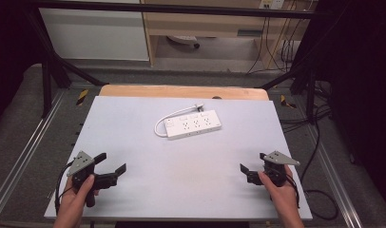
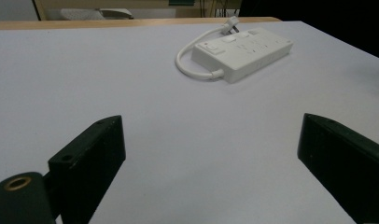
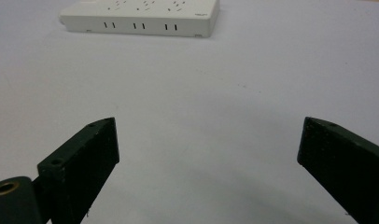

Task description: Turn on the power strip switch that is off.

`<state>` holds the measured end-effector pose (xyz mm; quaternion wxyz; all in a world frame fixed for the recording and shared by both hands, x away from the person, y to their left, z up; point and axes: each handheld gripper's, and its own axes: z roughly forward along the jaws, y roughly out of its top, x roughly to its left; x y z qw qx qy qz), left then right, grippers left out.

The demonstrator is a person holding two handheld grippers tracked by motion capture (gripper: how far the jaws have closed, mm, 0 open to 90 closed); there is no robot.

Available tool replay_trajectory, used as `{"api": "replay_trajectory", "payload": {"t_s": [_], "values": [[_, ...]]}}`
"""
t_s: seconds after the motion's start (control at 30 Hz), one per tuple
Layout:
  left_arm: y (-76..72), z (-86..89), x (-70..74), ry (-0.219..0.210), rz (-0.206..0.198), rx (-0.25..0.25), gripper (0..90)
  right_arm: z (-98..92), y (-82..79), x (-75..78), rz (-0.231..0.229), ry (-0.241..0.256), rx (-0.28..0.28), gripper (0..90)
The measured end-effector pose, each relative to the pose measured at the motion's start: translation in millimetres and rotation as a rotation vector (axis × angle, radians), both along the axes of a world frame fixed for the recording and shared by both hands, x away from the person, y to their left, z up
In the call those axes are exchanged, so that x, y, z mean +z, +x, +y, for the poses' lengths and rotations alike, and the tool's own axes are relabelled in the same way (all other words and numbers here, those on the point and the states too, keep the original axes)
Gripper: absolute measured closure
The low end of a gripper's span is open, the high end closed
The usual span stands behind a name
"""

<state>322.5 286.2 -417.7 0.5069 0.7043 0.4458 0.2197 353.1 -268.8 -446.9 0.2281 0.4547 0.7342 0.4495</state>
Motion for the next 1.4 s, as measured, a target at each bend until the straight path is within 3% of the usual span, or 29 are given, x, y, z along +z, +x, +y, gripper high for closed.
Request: {"api": "replay_trajectory", "payload": {"t_s": [0.43, 0.77, 1.3, 1.4], "values": [[0.0, -0.8, -0.6, 0.012, 0.005, -0.003, 7.5, -1.3, -0.4, -0.8, 0.021, 0.001, -0.005, 5.0], [0.0, -0.8, -0.2, 0.012, 0.01, -0.008, 7.1, -1.6, -2.9, 2.8, 0.004, 0.013, -0.001, 4.7], [0.7, -0.9, -1.4, 0.022, 0.014, -0.004, 6.9, 2.3, -6.5, 14.1, -0.052, 0.07, 0.008, 4.3], [0.6, -1.1, -1.6, 0.023, 0.015, -0.002, 6.9, 7.3, -8.4, 22.9, -0.095, 0.077, 0.02, 4.3]]}}
